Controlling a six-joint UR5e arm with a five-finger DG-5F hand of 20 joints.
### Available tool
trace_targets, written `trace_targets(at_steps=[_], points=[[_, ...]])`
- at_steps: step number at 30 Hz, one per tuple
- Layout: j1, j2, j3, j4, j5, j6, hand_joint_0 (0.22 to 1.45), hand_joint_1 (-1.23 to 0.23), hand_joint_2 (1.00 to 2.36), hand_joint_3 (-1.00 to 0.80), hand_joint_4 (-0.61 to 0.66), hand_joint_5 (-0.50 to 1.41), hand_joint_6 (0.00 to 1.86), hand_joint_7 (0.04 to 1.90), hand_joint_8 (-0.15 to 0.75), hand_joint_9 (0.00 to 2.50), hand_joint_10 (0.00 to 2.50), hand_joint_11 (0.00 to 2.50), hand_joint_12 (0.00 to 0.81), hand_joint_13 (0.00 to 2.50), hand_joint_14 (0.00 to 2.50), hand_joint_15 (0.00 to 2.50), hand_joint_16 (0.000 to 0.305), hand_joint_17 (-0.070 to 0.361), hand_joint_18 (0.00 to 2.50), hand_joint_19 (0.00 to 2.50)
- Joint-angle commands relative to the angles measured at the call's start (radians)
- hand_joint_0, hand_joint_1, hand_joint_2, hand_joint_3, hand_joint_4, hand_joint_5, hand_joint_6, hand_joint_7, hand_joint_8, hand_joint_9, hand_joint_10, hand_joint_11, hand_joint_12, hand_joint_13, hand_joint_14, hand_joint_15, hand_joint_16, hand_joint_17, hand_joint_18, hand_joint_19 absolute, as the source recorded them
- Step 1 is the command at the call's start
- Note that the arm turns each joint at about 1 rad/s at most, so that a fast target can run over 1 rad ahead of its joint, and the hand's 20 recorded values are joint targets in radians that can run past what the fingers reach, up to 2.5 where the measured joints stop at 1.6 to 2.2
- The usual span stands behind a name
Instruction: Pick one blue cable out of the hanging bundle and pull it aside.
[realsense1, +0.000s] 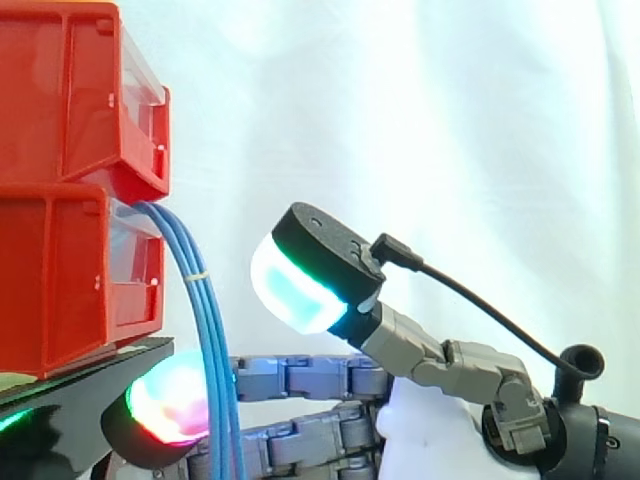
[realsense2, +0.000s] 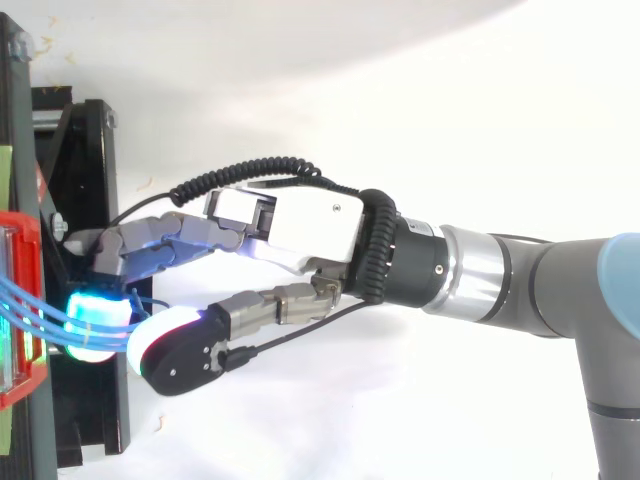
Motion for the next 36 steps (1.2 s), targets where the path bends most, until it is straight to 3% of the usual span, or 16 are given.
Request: trace_targets(at_steps=[1,9,14,20,27,36], points=[[0.001,0.001,0.013,-0.003,-0.002,0.006,0.54,-0.52,1.01,-0.42,0.34,-0.1,0.5,1.17,0.341,0.66,0.0,0.1,0.387,0.37,0.0,0.06,0.065,0.146,0.51,0.25],[0.001,0.025,0.019,-0.033,-0.006,0.007,0.56,-0.59,1.01,-0.36,0.24,-0.1,0.5,1.41,0.338,0.67,0.0,0.14,0.384,0.38,0.0,0.07,0.063,0.142,0.52,0.26],[0.003,0.045,0.019,-0.089,-0.008,0.009,0.55,-0.63,1.01,-0.34,0.23,-0.14,0.63,1.26,0.333,0.67,0.01,0.18,0.388,0.4,0.0,0.09,0.063,0.141,0.54,0.27],[0.003,0.051,0.021,-0.09,-0.008,0.009,0.55,-0.65,1.01,-0.39,0.25,-0.16,0.74,1.12,0.336,0.69,0.01,0.21,0.385,0.42,0.0,0.1,0.062,0.14,0.56,0.28],[0.003,0.063,0.019,-0.096,-0.006,0.009,0.56,-0.61,1.01,-0.37,0.27,-0.14,0.79,1.16,0.344,0.74,0.01,0.24,0.385,0.45,0.0,0.1,0.061,0.137,0.59,0.29],[0.003,0.086,0.038,-0.175,-0.006,0.016,0.55,-0.63,1.01,-0.34,0.27,-0.15,0.82,1.18,0.347,0.76,0.01,0.26,0.389,0.47,0.0,0.13,0.061,0.137,0.61,0.31]])
